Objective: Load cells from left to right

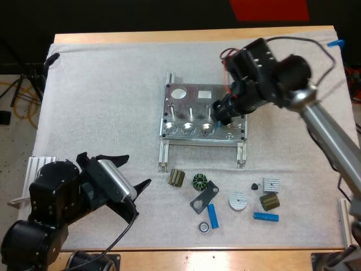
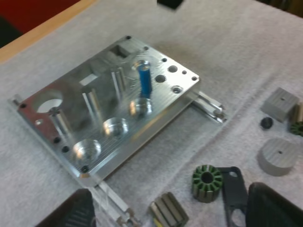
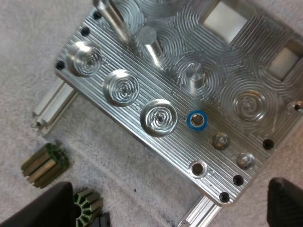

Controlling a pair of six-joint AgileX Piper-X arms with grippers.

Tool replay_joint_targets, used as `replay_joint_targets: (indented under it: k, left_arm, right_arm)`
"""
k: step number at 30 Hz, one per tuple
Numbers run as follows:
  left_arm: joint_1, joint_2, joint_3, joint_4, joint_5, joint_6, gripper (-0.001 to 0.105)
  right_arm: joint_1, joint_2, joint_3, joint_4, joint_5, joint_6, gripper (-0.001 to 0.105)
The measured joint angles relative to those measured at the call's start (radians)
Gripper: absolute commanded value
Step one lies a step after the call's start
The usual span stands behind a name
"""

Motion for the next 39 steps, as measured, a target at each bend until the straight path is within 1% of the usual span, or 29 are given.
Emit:
replay_joint_targets:
  k: [3,5,6,8,12,14,15,17,18,20,23,26,28,30,31,33,34,36,37,39]
  left_arm:
    - [-0.039,0.000,0.000,0.000,0.000,0.000,0.065]
    - [-0.075,0.000,0.000,-0.003,0.000,0.000,0.065]
    - [-0.086,0.000,0.000,-0.005,0.003,0.000,0.065]
    - [-0.123,0.008,0.000,-0.016,0.005,0.000,0.065]
    - [-0.187,0.039,0.000,-0.021,0.007,0.000,0.065]
    - [-0.237,0.068,0.000,-0.021,0.007,0.000,0.065]
    - [-0.252,0.077,0.000,-0.021,0.007,0.000,0.065]
    - [-0.303,0.113,0.000,-0.021,0.011,0.000,0.065]
    - [-0.318,0.122,0.000,-0.021,0.011,0.000,0.065]
    - [-0.375,0.168,0.000,-0.021,0.013,0.011,0.065]
    - [-0.430,0.221,0.000,-0.031,0.013,0.035,0.065]
    - [-0.499,0.288,0.000,-0.061,0.013,0.077,0.064]
    - [-0.533,0.343,0.000,-0.072,0.011,0.109,0.060]
    - [-0.570,0.415,0.000,-0.079,-0.037,0.165,0.052]
    - [-0.578,0.435,0.000,-0.079,-0.052,0.178,0.051]
    - [-0.602,0.504,0.000,-0.079,-0.084,0.234,0.048]
    - [-0.606,0.522,0.000,-0.079,-0.094,0.253,0.048]
    - [-0.632,0.583,0.000,-0.080,-0.128,0.317,0.049]
    - [-0.636,0.593,0.000,-0.080,-0.135,0.328,0.049]
    - [-0.666,0.653,0.000,-0.080,-0.164,0.398,0.049]
  right_arm:
    - [0.000,-0.092,0.066,-0.001,0.000,0.003,0.079]
    - [0.000,-0.171,0.146,-0.008,0.000,0.016,0.079]
    - [0.000,-0.193,0.168,-0.010,0.000,0.020,0.079]
    - [0.000,-0.288,0.260,-0.021,0.000,0.042,0.079]
    - [0.000,-0.425,0.390,-0.047,0.000,0.080,0.079]
    - [0.000,-0.511,0.474,-0.054,-0.001,0.111,0.079]
    - [0.000,-0.535,0.498,-0.054,-0.001,0.120,0.079]
    - [0.000,-0.622,0.590,-0.056,0.017,0.161,0.079]
    - [0.000,-0.646,0.604,-0.056,0.020,0.173,0.079]
    - [0.000,-0.740,0.683,-0.056,0.040,0.204,0.079]
    - [0.000,-0.828,0.759,-0.057,0.065,0.232,0.079]
    - [0.000,-0.900,0.814,-0.059,0.093,0.248,0.079]
    - [0.000,-0.931,0.835,-0.059,0.102,0.261,0.079]
    - [0.000,-0.956,0.852,-0.059,0.102,0.278,0.079]
    - [0.000,-0.961,0.854,-0.059,0.102,0.280,0.079]
    - [0.000,-0.977,0.858,-0.059,0.102,0.286,0.079]
    - [0.000,-0.977,0.858,-0.059,0.102,0.286,0.079]
    - [0.000,-0.977,0.858,-0.059,0.102,0.286,0.079]
    - [0.000,-0.979,0.858,-0.059,0.102,0.286,0.079]
    - [0.000,-0.979,0.858,-0.059,0.102,0.286,0.079]
